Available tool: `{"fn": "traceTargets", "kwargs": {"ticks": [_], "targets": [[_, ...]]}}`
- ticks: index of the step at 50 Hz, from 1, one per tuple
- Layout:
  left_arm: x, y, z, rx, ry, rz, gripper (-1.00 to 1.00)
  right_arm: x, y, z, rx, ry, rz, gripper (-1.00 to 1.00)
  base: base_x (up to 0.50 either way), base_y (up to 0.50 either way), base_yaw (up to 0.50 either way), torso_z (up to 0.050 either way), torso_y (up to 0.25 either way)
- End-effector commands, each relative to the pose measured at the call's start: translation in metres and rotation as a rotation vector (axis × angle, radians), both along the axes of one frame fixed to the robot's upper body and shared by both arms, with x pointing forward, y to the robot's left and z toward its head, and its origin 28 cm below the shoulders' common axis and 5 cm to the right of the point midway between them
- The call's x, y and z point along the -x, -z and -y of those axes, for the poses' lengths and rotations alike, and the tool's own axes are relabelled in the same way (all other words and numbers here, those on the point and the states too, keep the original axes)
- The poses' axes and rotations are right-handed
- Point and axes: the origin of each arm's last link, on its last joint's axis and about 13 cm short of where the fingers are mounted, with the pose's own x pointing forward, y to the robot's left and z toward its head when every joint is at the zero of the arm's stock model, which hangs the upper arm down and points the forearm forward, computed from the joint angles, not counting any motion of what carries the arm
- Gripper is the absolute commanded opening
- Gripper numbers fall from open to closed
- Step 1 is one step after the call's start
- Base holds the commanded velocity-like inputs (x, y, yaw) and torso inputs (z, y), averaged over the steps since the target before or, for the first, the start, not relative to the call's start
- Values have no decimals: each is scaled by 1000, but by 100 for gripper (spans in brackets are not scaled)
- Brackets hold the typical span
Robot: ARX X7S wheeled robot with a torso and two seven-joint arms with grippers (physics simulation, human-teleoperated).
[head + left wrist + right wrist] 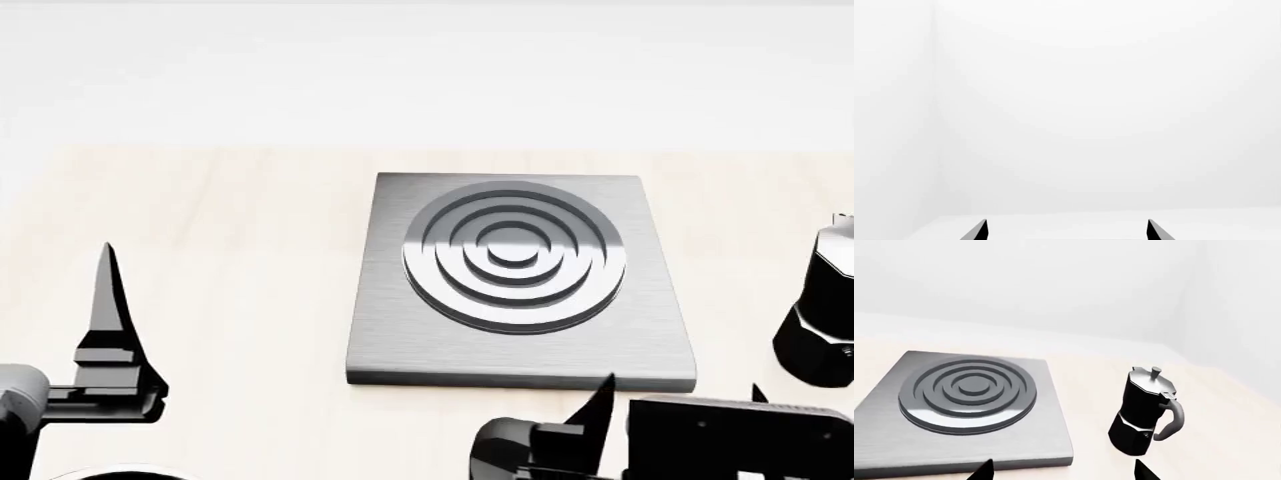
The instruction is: Turn on the stove.
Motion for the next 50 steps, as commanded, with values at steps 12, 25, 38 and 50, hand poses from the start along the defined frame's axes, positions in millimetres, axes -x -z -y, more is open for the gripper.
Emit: {"fn": "traceTargets", "kwargs": {"ticks": [12,25,38,50], "targets": [[0,1,0,-1,1,0,100,2,-8,-6,55,-19,46,100,0,0,0,0,0],[0,0,0,-1,2,1,100,2,-12,-10,92,-35,93,100,0,0,0,0,0],[1,0,0,-1,2,2,100,3,-16,-11,122,-44,131,100,0,0,0,0,0],[1,0,1,-3,2,3,100,6,-21,-12,131,-45,153,100,0,0,0,0,0]]}}
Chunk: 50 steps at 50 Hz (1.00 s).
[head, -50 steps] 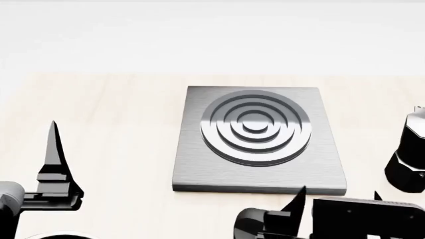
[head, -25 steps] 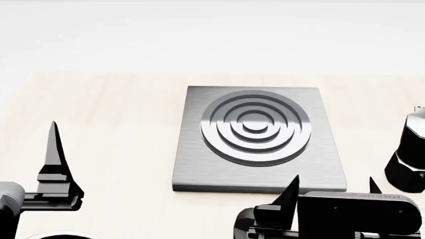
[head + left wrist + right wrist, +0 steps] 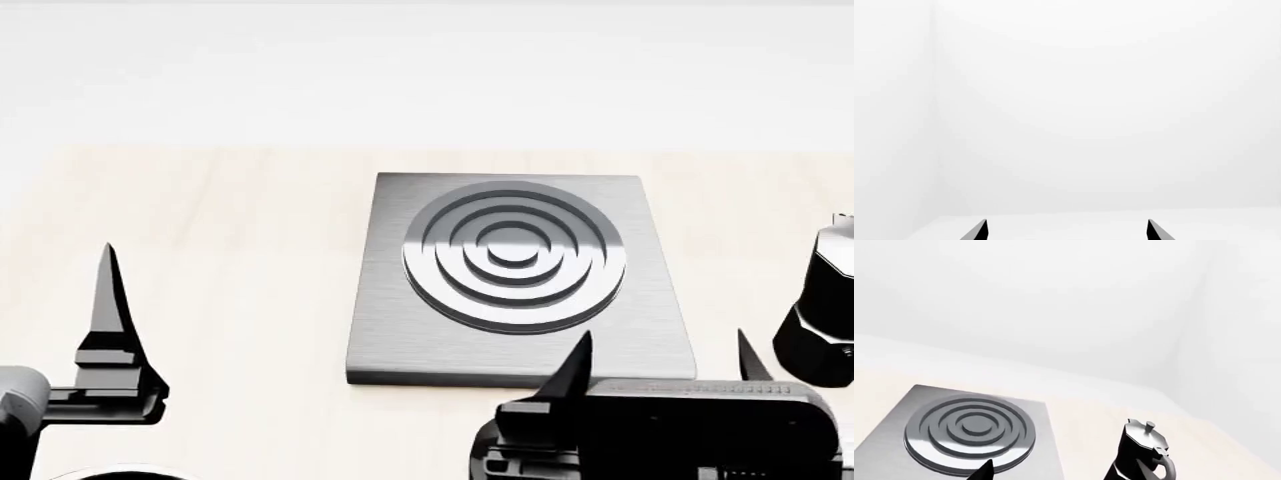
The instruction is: Turn on the stove.
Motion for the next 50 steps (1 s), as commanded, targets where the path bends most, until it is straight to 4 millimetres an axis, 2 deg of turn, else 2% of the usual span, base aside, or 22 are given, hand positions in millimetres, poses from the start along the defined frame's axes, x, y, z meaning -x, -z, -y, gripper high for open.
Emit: {"fn": "traceTargets", "kwargs": {"ticks": [1,50], "targets": [[0,0,0,-1,0,1,100,2,-5,-2,13,-4,26,100,0,0,0,0,0],[2,-3,1,2,7,6,100,12,-26,-9,66,33,166,100,0,0,0,0,0]]}}
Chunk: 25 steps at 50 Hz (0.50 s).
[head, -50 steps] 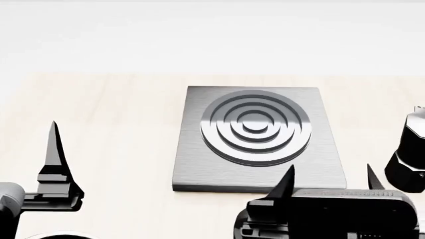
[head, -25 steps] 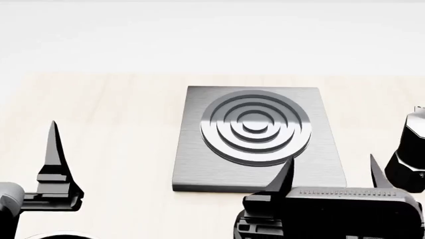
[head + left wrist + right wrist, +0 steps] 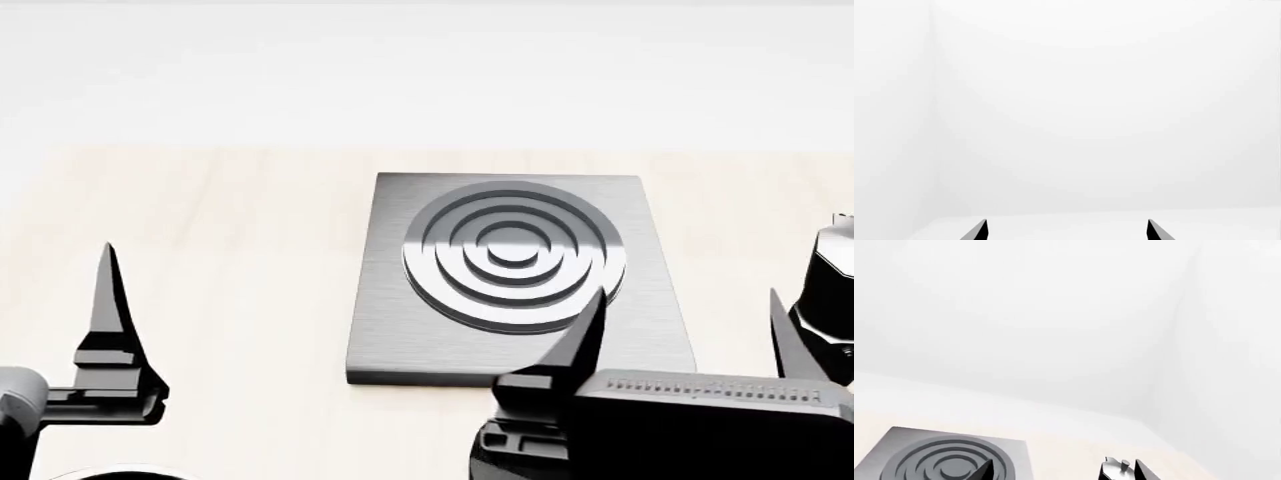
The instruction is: Turn on the stove.
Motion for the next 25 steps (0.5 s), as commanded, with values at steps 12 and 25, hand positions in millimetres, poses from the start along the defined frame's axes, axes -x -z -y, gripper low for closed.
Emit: {"fn": "traceTargets", "kwargs": {"ticks": [12,25], "targets": [[3,-4,1,2,6,11,100,5,-9,-4,34,-3,47,100,0,0,0,0,0],[7,-9,2,2,16,30,100,5,-10,-5,49,1,62,100,0,0,0,0,0]]}}
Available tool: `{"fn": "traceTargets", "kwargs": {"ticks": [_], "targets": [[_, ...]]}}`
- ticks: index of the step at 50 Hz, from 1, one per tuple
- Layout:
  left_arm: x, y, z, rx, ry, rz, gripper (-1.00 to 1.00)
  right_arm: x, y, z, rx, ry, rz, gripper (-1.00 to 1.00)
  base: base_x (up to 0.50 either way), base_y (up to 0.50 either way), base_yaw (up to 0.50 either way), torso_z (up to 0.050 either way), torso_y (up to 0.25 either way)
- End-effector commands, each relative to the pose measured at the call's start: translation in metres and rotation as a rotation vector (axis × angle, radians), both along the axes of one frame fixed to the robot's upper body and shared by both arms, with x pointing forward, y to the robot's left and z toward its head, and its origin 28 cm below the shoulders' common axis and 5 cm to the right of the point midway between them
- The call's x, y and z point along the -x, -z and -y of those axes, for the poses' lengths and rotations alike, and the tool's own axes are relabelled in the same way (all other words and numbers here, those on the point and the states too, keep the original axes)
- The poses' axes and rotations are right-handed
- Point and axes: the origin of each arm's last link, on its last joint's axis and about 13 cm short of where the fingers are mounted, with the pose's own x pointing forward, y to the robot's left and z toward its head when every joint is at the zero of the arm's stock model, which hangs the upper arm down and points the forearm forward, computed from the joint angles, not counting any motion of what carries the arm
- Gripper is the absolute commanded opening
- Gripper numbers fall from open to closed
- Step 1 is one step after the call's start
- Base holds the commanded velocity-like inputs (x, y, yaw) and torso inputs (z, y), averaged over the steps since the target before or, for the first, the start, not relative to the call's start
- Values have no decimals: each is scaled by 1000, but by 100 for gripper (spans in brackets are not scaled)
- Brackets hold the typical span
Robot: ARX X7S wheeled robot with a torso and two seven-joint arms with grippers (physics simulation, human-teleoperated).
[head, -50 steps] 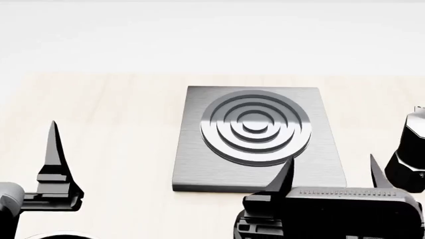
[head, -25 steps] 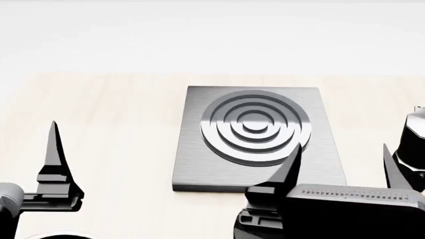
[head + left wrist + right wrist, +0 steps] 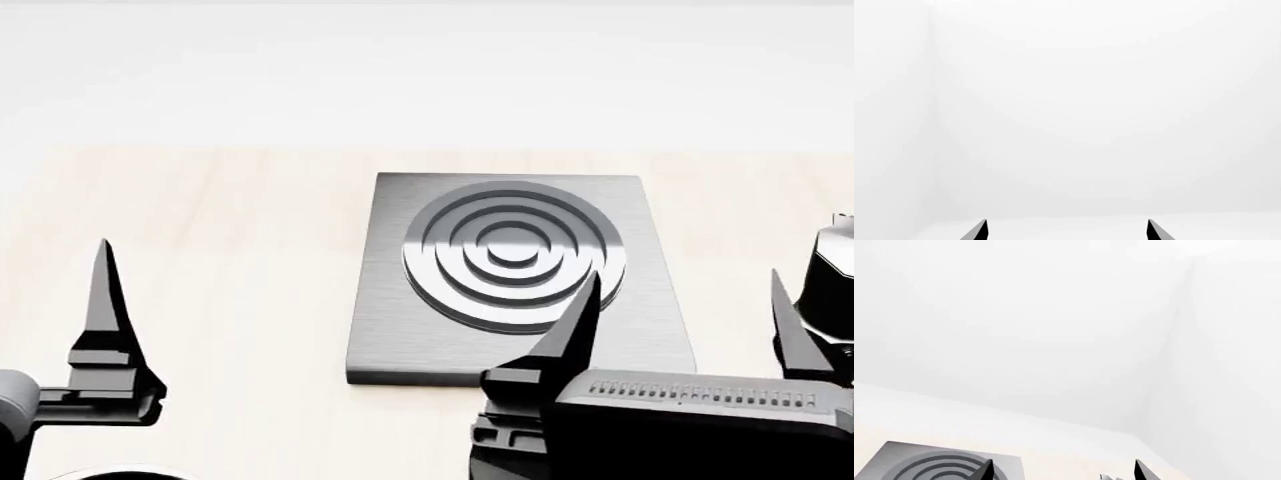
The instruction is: Turn on the stove.
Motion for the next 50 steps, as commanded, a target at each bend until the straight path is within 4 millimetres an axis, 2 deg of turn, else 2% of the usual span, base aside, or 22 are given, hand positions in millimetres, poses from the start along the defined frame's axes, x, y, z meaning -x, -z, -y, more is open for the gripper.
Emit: {"fn": "traceTargets", "kwargs": {"ticks": [1,50], "targets": [[3,-5,1,2,9,16,100,1,-2,-1,13,2,13,100,0,0,0,0,0],[21,-26,3,16,32,94,100,6,-10,-3,37,2,62,100,0,0,0,0,0]]}}
